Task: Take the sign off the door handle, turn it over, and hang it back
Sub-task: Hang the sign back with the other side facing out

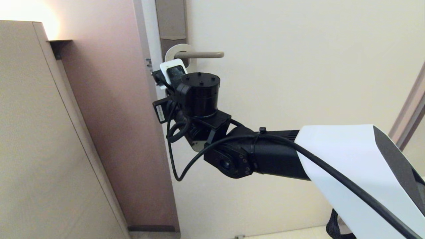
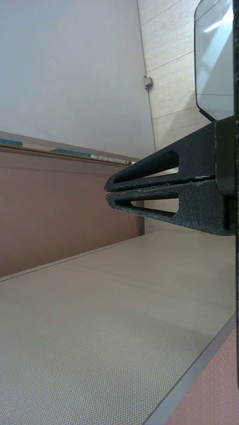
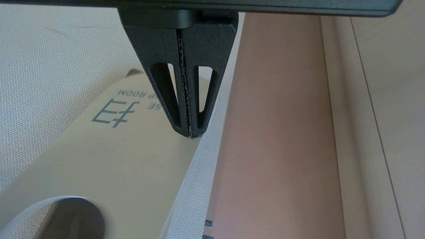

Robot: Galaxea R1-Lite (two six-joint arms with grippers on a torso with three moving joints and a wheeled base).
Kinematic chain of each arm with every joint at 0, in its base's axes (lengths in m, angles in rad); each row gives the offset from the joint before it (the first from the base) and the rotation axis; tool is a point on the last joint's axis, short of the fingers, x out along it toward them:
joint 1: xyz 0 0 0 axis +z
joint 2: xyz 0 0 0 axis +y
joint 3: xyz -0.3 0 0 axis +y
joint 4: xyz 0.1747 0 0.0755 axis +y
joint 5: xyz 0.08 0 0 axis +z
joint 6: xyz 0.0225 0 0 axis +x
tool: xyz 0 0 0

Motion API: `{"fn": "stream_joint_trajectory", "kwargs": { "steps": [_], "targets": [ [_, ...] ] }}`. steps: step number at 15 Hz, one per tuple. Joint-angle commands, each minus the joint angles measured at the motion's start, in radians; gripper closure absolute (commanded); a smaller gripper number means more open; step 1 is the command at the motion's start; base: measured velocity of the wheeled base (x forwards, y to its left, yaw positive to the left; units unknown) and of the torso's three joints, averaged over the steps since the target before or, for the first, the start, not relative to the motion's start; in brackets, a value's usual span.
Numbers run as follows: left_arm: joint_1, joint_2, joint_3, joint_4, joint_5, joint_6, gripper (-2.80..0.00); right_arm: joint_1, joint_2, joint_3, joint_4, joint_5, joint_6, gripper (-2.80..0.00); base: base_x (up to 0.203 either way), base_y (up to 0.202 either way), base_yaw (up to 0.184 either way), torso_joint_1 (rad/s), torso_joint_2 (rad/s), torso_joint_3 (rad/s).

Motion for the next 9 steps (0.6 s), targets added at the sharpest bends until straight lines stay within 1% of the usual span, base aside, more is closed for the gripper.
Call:
{"fn": "stream_joint_trajectory", "kwargs": {
  "steps": [1, 9],
  "targets": [
    [0.002, 0.001, 0.0, 0.0, 0.0, 0.0, 0.0, -0.001, 0.0, -0.006, -0.003, -0.002, -0.007, 0.0, 0.0, 0.0, 0.0, 0.0, 0.0, 0.0],
    [0.002, 0.001, 0.0, 0.0, 0.0, 0.0, 0.0, -0.001, -0.025, -0.007, -0.003, 0.0, -0.022, 0.0, 0.0, 0.0, 0.0, 0.0, 0.0, 0.0]
  ]
}}
